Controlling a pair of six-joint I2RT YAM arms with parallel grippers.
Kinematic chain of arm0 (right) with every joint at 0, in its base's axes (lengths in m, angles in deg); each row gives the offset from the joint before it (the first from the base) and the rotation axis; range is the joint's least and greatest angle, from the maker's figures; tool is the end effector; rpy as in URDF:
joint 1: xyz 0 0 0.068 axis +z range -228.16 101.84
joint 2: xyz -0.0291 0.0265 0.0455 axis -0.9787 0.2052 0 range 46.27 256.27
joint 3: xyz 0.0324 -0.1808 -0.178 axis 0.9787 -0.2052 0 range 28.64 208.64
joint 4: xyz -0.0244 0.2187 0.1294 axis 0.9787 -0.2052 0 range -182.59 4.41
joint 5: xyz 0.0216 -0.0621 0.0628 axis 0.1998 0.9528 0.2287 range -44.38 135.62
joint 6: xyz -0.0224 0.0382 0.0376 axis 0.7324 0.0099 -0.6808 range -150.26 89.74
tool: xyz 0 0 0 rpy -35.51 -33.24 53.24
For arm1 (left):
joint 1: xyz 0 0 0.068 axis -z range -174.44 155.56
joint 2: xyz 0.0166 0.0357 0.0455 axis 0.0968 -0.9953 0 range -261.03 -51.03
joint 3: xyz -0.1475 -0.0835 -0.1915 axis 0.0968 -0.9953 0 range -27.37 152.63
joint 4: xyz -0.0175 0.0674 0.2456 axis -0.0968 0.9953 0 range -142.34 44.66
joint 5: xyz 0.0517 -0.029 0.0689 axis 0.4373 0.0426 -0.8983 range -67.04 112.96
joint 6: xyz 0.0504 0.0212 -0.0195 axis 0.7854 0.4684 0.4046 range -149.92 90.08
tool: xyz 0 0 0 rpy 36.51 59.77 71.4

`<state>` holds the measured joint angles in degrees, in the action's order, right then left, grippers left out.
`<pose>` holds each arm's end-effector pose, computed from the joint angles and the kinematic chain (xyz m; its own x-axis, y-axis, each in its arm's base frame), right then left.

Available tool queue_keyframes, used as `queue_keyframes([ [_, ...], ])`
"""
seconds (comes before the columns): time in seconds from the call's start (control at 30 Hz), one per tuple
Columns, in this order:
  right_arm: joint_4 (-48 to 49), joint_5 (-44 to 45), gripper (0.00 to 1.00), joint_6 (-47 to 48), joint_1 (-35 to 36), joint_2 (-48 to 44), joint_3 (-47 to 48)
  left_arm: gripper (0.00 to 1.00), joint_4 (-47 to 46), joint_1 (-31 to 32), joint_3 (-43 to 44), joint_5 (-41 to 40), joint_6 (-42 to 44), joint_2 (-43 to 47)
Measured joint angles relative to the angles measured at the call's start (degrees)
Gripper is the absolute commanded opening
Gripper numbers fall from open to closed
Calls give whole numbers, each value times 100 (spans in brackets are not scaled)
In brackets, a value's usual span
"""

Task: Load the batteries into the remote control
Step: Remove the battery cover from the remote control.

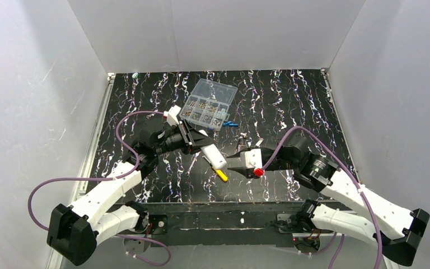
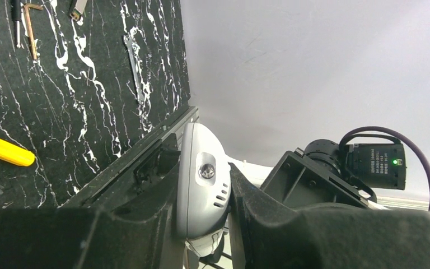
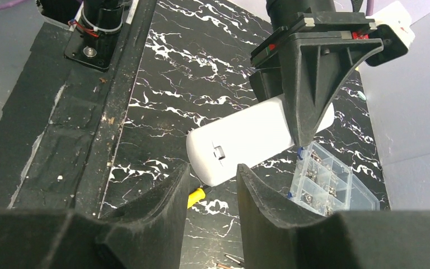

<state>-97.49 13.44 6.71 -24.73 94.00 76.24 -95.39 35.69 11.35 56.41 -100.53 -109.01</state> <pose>0.1012 0.1736 0.3325 0.4962 -0.1854 -0.8482 -0.8658 -0.0320 -0.4995 0.1906 -0.1372 0.3443 -0.6906 -0.5092 -0.5136 0.6131 -0.0354 -0.7892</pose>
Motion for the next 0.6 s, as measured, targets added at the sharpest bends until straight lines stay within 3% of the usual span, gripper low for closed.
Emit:
queue_keyframes([
  [0.6,0,-129,44,376,0,463,323,0,-212,0,-155,48,-275,2],
])
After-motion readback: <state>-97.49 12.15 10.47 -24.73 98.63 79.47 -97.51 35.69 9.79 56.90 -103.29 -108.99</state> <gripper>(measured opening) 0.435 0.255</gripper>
